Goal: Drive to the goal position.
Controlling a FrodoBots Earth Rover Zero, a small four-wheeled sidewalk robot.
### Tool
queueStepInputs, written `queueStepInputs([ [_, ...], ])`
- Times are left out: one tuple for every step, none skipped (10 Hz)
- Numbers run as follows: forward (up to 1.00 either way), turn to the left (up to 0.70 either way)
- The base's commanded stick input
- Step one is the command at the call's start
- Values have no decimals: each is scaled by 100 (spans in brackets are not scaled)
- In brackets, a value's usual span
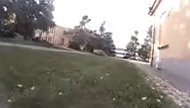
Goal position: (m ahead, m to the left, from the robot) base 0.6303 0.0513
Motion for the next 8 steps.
queueStepInputs([
  [44, -19],
  [44, -26],
  [44, -27],
  [44, -27],
  [44, -27],
  [44, -27],
  [44, -27],
  [44, -3],
])
